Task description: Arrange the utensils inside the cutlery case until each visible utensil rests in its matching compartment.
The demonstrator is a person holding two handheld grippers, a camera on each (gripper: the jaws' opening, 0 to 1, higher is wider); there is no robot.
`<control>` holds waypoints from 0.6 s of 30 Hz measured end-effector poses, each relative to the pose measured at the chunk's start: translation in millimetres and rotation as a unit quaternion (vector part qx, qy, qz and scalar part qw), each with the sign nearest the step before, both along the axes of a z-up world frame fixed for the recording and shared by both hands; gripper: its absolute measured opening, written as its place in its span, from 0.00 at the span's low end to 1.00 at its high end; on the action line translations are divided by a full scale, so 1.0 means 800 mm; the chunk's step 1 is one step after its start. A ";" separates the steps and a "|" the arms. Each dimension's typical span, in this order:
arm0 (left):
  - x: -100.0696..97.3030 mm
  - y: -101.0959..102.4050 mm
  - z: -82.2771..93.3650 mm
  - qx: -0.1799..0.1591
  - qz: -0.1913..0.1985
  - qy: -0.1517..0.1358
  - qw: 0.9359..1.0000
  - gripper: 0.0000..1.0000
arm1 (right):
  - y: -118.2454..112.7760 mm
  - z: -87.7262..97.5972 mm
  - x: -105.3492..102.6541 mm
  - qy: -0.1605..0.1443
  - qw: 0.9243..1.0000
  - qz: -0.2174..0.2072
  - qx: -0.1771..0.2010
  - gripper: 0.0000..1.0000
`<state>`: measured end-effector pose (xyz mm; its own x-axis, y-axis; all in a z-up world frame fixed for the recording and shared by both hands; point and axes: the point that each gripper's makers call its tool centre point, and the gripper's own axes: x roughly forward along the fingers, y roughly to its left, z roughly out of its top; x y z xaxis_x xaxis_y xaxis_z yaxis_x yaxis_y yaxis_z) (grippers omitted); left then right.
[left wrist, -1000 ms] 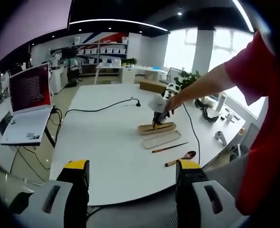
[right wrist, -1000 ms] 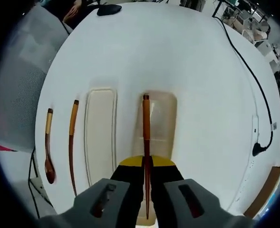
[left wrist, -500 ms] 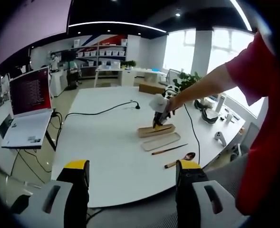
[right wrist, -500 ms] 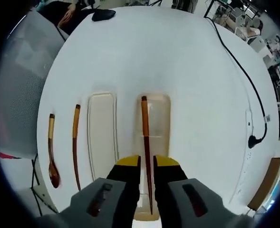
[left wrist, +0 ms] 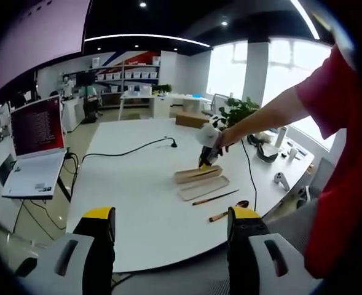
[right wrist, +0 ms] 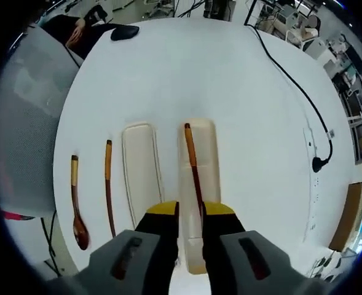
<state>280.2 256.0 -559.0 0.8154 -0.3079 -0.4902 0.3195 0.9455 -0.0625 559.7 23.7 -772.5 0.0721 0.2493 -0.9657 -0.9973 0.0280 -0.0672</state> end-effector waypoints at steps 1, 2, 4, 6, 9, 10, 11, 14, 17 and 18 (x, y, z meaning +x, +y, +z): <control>0.000 -0.001 0.000 0.000 -0.002 0.000 1.000 0.76 | -0.001 0.003 -0.003 0.000 1.000 -0.004 0.004 0.10; -0.001 -0.003 0.002 0.001 -0.004 -0.003 1.000 0.76 | -0.001 0.005 -0.005 -0.001 1.000 -0.004 0.006 0.11; -0.002 -0.008 0.004 0.000 -0.008 -0.006 1.000 0.76 | -0.001 0.009 -0.008 -0.004 1.000 -0.004 0.011 0.10; -0.002 -0.012 0.007 0.001 -0.013 -0.010 1.000 0.76 | -0.003 0.014 -0.015 -0.007 1.000 -0.006 0.013 0.10; -0.004 -0.018 0.014 0.003 -0.021 -0.017 1.000 0.77 | -0.003 0.021 -0.020 -0.012 1.000 -0.007 0.019 0.10; -0.005 -0.019 0.017 0.003 -0.022 -0.021 1.000 0.77 | -0.004 0.024 -0.022 -0.015 1.000 -0.006 0.020 0.10; -0.006 -0.019 0.018 0.003 -0.022 -0.023 0.999 0.77 | -0.004 0.026 -0.023 -0.019 1.000 -0.005 0.020 0.10; -0.010 -0.018 0.021 -0.001 -0.020 -0.026 0.999 0.77 | -0.004 0.032 -0.029 -0.026 0.999 -0.007 0.025 0.10; -0.016 -0.018 0.021 0.001 -0.020 -0.027 0.999 0.77 | -0.004 0.032 -0.039 -0.029 0.999 -0.005 0.027 0.10; -0.017 -0.018 0.021 0.001 -0.020 -0.027 0.999 0.77 | -0.005 0.032 -0.041 -0.030 0.999 -0.007 0.029 0.10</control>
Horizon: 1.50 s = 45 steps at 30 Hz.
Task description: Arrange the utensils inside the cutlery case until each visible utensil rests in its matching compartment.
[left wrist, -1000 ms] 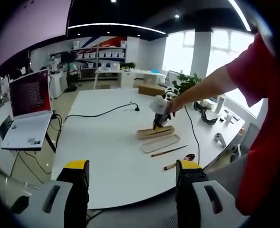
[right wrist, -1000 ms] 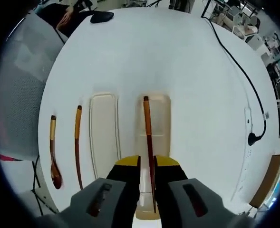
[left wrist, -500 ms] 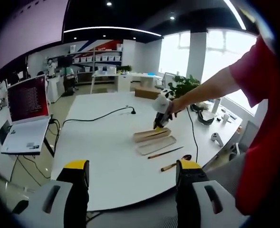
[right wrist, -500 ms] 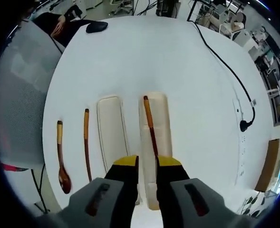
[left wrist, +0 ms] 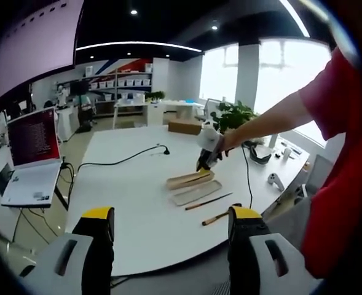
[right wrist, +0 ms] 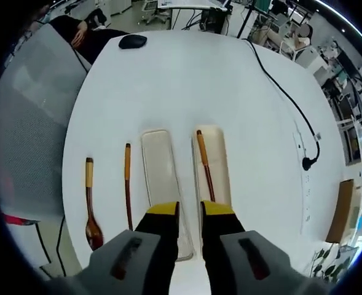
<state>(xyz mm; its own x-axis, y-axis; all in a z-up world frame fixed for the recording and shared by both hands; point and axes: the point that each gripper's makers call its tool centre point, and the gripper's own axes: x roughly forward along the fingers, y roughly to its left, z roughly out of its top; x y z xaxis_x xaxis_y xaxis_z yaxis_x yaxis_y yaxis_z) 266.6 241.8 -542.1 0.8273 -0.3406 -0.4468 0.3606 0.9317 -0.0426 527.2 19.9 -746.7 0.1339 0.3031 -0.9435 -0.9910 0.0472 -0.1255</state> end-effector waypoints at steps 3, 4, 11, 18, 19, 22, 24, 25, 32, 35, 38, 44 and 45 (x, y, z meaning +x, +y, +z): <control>-0.004 -0.002 -0.002 0.005 -0.005 0.004 1.000 0.77 | 0.003 0.000 -0.010 -0.015 1.000 -0.010 0.022 0.07; -0.005 -0.003 -0.001 0.007 -0.007 0.003 1.000 0.77 | 0.003 -0.001 -0.012 -0.015 1.000 -0.007 0.022 0.06; -0.006 -0.003 0.008 0.006 -0.007 -0.009 1.000 0.77 | 0.006 -0.006 -0.040 -0.008 0.999 -0.013 0.045 0.10; -0.015 -0.008 0.005 0.001 -0.016 -0.009 1.000 0.79 | 0.006 -0.009 -0.057 -0.007 0.999 -0.012 0.047 0.11; -0.017 -0.009 0.005 -0.002 -0.019 -0.011 1.000 0.81 | 0.007 -0.009 -0.060 -0.009 0.999 -0.009 0.048 0.11; -0.017 -0.010 0.003 0.000 -0.020 -0.009 1.000 0.81 | 0.008 -0.013 -0.064 -0.007 0.999 -0.007 0.047 0.11; -0.017 -0.012 0.004 -0.002 -0.027 -0.014 1.000 0.82 | 0.007 -0.016 -0.067 -0.007 0.999 -0.004 0.043 0.11; -0.017 -0.012 0.004 -0.002 -0.027 -0.014 1.000 0.82 | 0.007 -0.017 -0.068 -0.006 0.999 -0.005 0.043 0.11; -0.015 -0.007 0.002 0.007 -0.020 -0.015 1.000 0.80 | 0.003 -0.029 -0.079 0.000 0.999 0.000 0.034 0.12; -0.016 -0.004 -0.001 0.009 -0.017 -0.013 1.000 0.80 | 0.002 -0.033 -0.080 0.000 0.999 -0.002 0.036 0.09; -0.016 -0.001 -0.006 0.011 -0.013 -0.008 1.000 0.79 | 0.002 -0.040 -0.084 0.003 0.999 -0.006 0.037 0.09; -0.016 0.001 -0.005 0.007 -0.006 -0.008 1.000 0.79 | 0.004 -0.053 -0.098 0.023 0.999 -0.012 0.037 0.11; -0.016 0.002 -0.005 0.006 -0.006 -0.008 1.000 0.79 | 0.004 -0.055 -0.100 0.026 0.999 -0.011 0.034 0.11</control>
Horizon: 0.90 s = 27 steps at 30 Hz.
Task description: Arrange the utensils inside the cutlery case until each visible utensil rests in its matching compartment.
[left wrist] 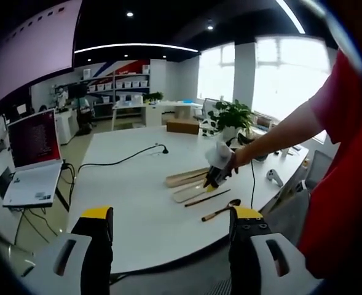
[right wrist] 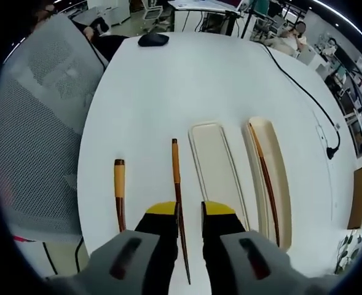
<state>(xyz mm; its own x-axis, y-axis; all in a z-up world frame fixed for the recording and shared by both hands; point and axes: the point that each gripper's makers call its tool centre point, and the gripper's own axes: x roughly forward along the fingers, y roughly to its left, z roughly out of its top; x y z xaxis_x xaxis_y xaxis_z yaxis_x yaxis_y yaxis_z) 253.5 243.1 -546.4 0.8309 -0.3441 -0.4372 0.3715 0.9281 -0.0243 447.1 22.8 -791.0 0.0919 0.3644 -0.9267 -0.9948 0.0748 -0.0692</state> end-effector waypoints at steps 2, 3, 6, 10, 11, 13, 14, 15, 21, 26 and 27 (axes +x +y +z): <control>0.000 0.001 -0.001 0.002 0.002 0.001 1.000 0.79 | 0.000 -0.002 -0.003 0.004 1.000 0.002 -0.001 0.11; 0.000 0.001 -0.001 0.002 0.002 0.001 1.000 0.79 | 0.000 -0.004 -0.003 0.004 1.000 0.003 -0.002 0.11; -0.002 0.002 -0.002 0.000 0.004 0.002 1.000 0.79 | 0.001 -0.007 -0.004 0.006 1.000 0.004 -0.004 0.10; -0.003 0.003 -0.004 0.000 0.006 0.005 1.000 0.79 | 0.004 -0.012 -0.007 0.008 1.000 0.008 -0.007 0.10; -0.004 0.004 -0.005 0.000 0.007 0.006 1.000 0.79 | 0.005 -0.014 -0.007 0.008 1.000 0.009 -0.008 0.10; -0.005 0.004 -0.005 0.001 0.008 0.007 1.000 0.78 | 0.005 -0.018 -0.009 0.010 1.000 0.011 -0.011 0.10; -0.005 0.004 -0.005 0.002 0.008 0.007 1.000 0.78 | 0.005 -0.019 -0.009 0.011 1.000 0.012 -0.013 0.09; -0.006 0.005 -0.005 0.002 0.009 0.008 1.000 0.78 | 0.005 -0.022 -0.010 0.012 1.000 0.012 -0.014 0.09; -0.005 0.007 -0.006 0.002 0.013 0.009 1.000 0.78 | 0.008 -0.026 -0.011 0.014 1.000 0.015 -0.016 0.09; -0.003 0.007 -0.006 0.002 0.013 0.009 1.000 0.78 | 0.006 -0.030 -0.009 0.016 1.000 0.012 -0.019 0.08; -0.003 0.006 -0.006 0.002 0.013 0.009 1.000 0.78 | 0.005 -0.031 -0.009 0.017 1.000 0.012 -0.022 0.08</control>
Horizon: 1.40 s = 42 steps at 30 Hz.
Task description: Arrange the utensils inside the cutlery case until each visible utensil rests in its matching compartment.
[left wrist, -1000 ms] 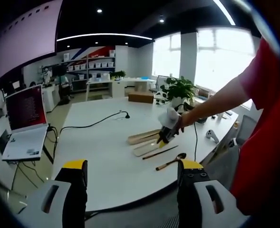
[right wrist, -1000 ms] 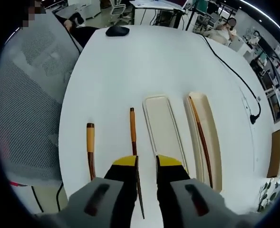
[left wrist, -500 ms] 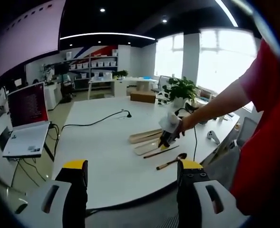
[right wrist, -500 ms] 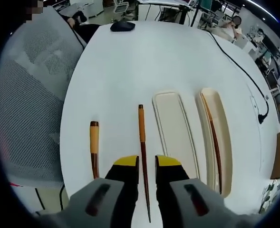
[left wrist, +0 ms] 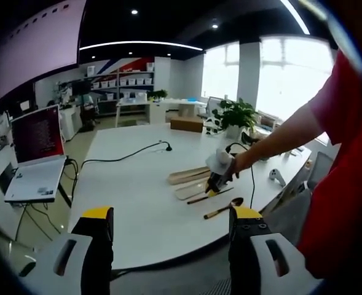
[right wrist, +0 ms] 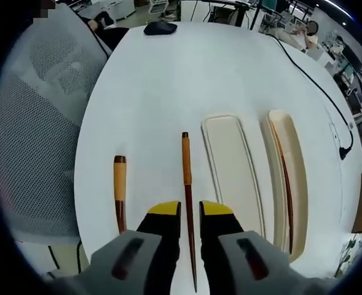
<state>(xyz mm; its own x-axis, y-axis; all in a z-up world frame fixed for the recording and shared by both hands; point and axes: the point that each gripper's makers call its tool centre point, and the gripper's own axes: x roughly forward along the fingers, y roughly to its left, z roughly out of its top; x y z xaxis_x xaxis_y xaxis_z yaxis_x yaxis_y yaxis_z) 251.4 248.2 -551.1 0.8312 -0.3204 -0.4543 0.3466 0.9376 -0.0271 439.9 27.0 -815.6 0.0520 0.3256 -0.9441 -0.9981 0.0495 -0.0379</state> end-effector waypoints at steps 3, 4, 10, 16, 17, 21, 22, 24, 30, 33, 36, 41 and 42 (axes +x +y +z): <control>0.000 -0.001 0.000 0.002 0.000 0.001 1.000 0.78 | -0.002 -0.002 0.000 0.002 1.000 -0.002 -0.003 0.08; 0.001 0.000 -0.001 0.002 0.000 0.001 1.000 0.78 | -0.002 -0.002 -0.001 0.003 1.000 -0.002 -0.003 0.08; 0.001 0.004 -0.002 0.001 0.007 0.001 1.000 0.78 | 0.001 -0.006 -0.002 0.006 1.000 0.001 -0.004 0.07; 0.000 0.006 -0.003 0.002 0.013 0.002 1.000 0.78 | 0.006 -0.010 -0.003 0.011 1.000 0.005 -0.005 0.07; 0.000 0.006 -0.003 0.002 0.014 0.003 1.000 0.78 | 0.007 -0.011 -0.003 0.011 1.000 0.006 -0.006 0.07; 0.000 0.005 -0.004 0.003 0.013 0.004 1.000 0.78 | 0.003 -0.018 0.000 0.006 1.000 0.014 -0.023 0.05; 0.001 0.005 -0.004 0.003 0.013 0.004 1.000 0.78 | 0.002 -0.019 0.000 0.007 1.000 0.014 -0.026 0.05; 0.001 0.005 -0.003 0.004 0.013 0.004 1.000 0.78 | 0.003 -0.017 -0.001 0.011 1.000 0.010 -0.022 0.04; 0.004 0.002 -0.003 0.006 0.007 0.007 1.000 0.78 | 0.005 -0.018 0.001 0.004 1.000 0.013 -0.028 0.01; 0.007 -0.001 -0.002 0.007 0.002 0.006 1.000 0.78 | 0.005 -0.018 0.002 0.007 0.999 0.005 -0.037 0.01; 0.010 -0.001 -0.001 0.009 -0.001 0.005 1.000 0.78 | 0.005 -0.019 0.001 0.007 0.999 0.019 -0.045 0.01; 0.014 -0.004 0.003 0.008 -0.007 -0.001 1.000 0.78 | 0.004 -0.018 0.002 0.017 0.999 0.015 -0.047 0.00; 0.013 -0.004 0.003 0.009 -0.008 -0.001 1.000 0.78 | 0.004 -0.019 0.002 0.015 0.999 0.020 -0.047 0.00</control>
